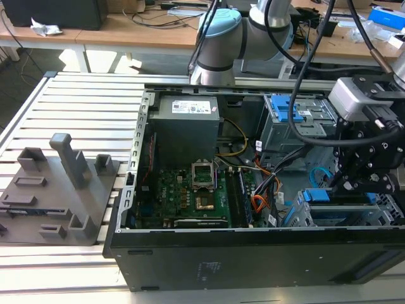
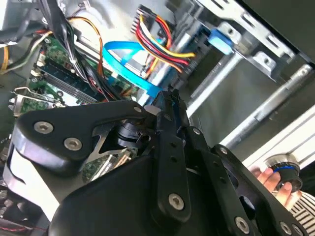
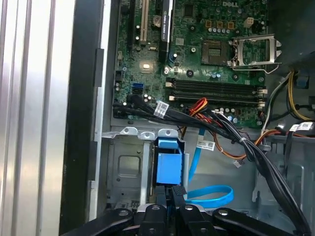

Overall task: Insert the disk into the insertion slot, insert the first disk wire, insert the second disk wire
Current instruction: 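Insert the second disk wire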

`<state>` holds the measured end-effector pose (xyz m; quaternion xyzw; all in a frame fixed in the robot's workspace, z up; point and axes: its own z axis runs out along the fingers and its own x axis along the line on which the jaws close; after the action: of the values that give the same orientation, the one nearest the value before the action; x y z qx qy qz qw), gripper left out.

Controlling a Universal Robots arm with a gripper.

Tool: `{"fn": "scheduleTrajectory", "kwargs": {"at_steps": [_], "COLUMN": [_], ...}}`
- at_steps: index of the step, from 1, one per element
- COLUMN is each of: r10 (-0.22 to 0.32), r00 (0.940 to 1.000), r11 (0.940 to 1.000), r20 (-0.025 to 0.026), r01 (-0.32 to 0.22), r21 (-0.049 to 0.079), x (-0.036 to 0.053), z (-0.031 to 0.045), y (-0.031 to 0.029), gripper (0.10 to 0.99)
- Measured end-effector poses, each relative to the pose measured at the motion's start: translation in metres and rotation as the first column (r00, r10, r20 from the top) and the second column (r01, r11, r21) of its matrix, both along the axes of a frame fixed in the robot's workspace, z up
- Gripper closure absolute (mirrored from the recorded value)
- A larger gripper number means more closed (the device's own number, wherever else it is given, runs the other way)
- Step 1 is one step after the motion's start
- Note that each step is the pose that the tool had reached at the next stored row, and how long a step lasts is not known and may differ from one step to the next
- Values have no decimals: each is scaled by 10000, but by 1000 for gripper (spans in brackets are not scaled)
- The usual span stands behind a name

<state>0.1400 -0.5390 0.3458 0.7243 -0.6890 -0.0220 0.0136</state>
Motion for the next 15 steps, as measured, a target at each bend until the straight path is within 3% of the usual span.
{"fn": "scheduleTrajectory", "kwargs": {"at_steps": [1,3,7,15], "r10": [0,0,-79,-257], "r00": [10000,10000,10000,9997], "r11": [10000,10000,10000,9997], "r20": [-1,-2,-7,-13], "r01": [0,0,79,257], "r21": [1,3,0,-2], "x": [8,29,84,110], "z": [-10,-19,-25,-42], "y": [44,61,55,26], "gripper": [922,922,922,922]}}
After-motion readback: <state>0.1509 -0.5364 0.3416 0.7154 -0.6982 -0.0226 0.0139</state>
